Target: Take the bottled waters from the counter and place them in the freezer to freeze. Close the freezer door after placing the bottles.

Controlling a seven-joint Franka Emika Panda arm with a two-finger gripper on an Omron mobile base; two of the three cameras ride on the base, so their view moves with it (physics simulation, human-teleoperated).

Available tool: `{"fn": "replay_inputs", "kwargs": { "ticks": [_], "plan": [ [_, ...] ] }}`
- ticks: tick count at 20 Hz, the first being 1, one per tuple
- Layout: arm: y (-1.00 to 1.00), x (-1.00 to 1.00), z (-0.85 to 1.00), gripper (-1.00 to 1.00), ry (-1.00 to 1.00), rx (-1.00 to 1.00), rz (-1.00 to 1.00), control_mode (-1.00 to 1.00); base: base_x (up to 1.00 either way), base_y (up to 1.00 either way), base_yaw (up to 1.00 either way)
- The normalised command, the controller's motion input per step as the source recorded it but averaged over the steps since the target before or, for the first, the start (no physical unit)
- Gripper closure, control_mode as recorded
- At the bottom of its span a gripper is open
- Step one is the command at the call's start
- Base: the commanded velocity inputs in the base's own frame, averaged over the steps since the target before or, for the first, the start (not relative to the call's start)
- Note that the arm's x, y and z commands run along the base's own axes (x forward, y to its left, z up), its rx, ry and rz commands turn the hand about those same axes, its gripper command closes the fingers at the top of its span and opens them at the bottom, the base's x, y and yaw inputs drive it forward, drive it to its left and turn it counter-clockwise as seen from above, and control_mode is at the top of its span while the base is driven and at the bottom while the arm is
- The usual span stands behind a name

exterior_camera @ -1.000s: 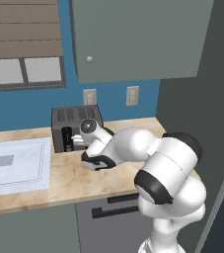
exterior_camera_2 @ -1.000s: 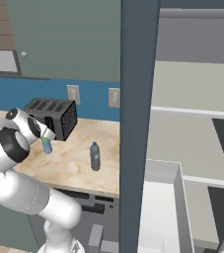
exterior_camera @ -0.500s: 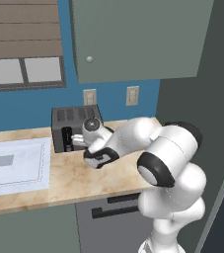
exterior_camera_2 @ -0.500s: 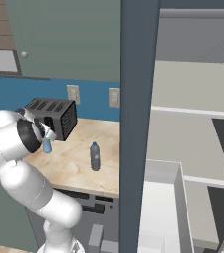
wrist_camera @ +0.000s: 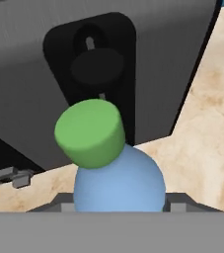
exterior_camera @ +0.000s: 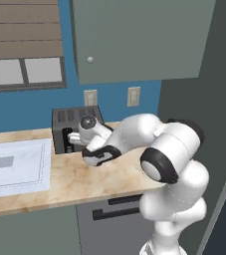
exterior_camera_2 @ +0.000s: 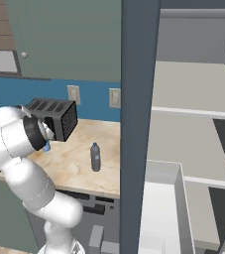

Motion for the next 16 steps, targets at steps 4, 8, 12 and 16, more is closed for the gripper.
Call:
{"fn": "replay_inputs", "kwargs": {
  "ticks": [4, 8, 12, 16],
  "plan": [
    [-0.51, -0.66, 0.30, 1.00, -0.12, 0.21, -0.04, -1.00, 0.00, 0.00, 0.00],
    [-0.52, -0.72, 0.47, 1.00, -0.17, 0.28, -0.06, -1.00, 0.00, 0.00, 0.00],
    [-0.27, -0.42, 0.24, 1.00, -0.14, 0.27, -0.01, -1.00, 0.00, 0.00, 0.00],
    [0.00, -0.21, 0.18, 1.00, -0.09, 0.26, 0.00, -1.00, 0.00, 0.00, 0.00]
  ]
}}
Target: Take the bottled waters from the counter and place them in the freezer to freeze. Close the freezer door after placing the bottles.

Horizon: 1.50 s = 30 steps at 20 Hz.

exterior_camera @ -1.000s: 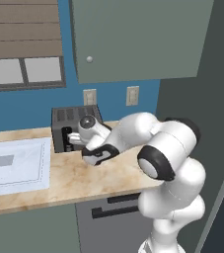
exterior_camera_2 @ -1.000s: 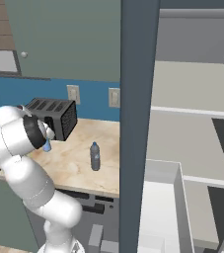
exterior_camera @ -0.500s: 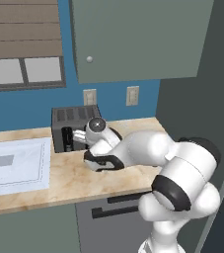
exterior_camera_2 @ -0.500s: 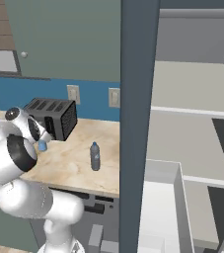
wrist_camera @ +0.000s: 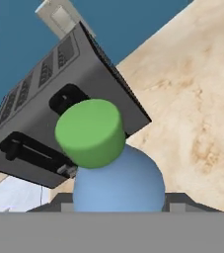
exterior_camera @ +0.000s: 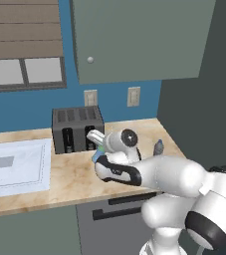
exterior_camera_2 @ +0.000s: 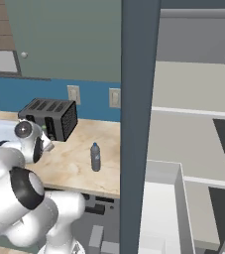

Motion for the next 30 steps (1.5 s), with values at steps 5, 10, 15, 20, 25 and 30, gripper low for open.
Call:
{"fn": "replay_inputs", "kwargs": {
  "ticks": [5, 10, 15, 20, 25, 30],
  "plan": [
    [0.00, -0.21, 0.34, 1.00, -0.10, 0.25, 0.00, -1.00, 0.00, 0.00, 0.00],
    [0.00, -0.36, 0.57, 1.00, -0.15, 0.18, 0.00, -1.00, 0.00, 0.00, 0.00],
    [-0.05, -0.47, 0.43, 1.00, -0.10, 0.07, -0.02, -1.00, 0.00, 0.00, 0.00],
    [-0.06, -0.65, 0.88, 1.00, 0.00, 0.00, -0.15, -1.00, 0.00, 0.00, 0.00],
    [-0.11, -0.72, 0.79, 1.00, 0.00, -0.09, -0.20, -1.00, 0.00, 0.00, 0.00],
    [-0.13, -0.76, 0.86, 1.00, 0.00, -0.24, -0.22, -1.00, 0.00, 0.00, 0.00]
  ]
}}
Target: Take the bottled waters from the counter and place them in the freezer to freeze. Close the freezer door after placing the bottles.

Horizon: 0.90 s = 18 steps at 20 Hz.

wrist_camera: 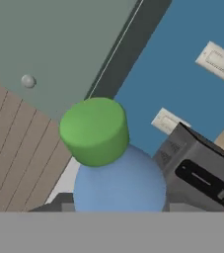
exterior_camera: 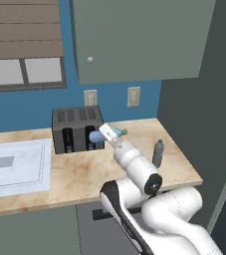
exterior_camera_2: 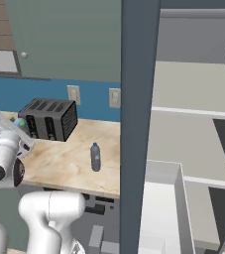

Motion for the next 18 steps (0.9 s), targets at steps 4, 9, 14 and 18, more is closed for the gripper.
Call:
{"fn": "replay_inputs", "kwargs": {
  "ticks": [4, 9, 14, 18],
  "plan": [
    [-0.24, -0.62, 1.00, 1.00, 0.08, -0.29, -0.17, -1.00, 0.00, 0.00, 0.00],
    [-0.40, -0.29, 0.95, 1.00, 0.40, -0.23, -0.07, -1.00, 0.00, 0.00, 0.00],
    [-0.27, -0.25, 0.73, 1.00, 0.48, -0.30, -0.13, -1.00, 0.00, 0.00, 0.00],
    [-0.20, -0.30, 0.47, 1.00, 0.38, -0.40, -0.14, -1.00, 0.00, 0.00, 0.00]
  ]
}}
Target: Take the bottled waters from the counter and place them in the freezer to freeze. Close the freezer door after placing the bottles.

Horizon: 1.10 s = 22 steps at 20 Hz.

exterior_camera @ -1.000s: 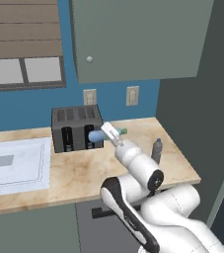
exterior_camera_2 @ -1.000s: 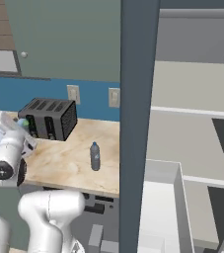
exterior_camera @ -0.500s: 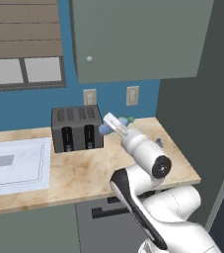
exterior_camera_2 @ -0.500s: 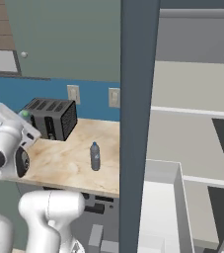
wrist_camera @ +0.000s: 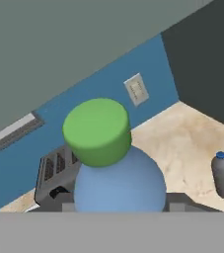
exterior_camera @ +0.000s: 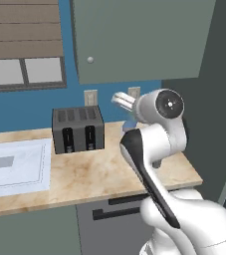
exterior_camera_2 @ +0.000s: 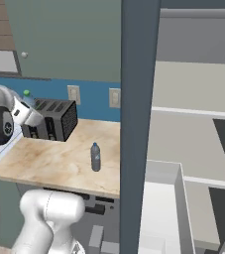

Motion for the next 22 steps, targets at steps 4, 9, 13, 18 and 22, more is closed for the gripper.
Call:
{"fn": "replay_inputs", "kwargs": {
  "ticks": [4, 9, 13, 18, 22],
  "plan": [
    [-0.59, -0.05, 0.06, 1.00, 0.34, -0.40, -0.12, -1.00, 0.00, 0.00, 0.00],
    [-0.30, 0.00, -0.25, 1.00, 0.35, -0.37, -0.02, -1.00, 0.00, 0.00, 0.00],
    [-0.23, -0.02, -0.64, 1.00, 0.27, -0.12, 0.01, -1.00, 0.00, 0.00, 0.00],
    [-0.53, -0.30, -0.43, 1.00, 0.18, 0.02, 0.02, -1.00, 0.00, 0.00, 0.00],
    [-0.79, -0.63, -0.12, 1.00, -0.05, 0.17, 0.03, -1.00, 0.00, 0.00, 0.00]
  ]
}}
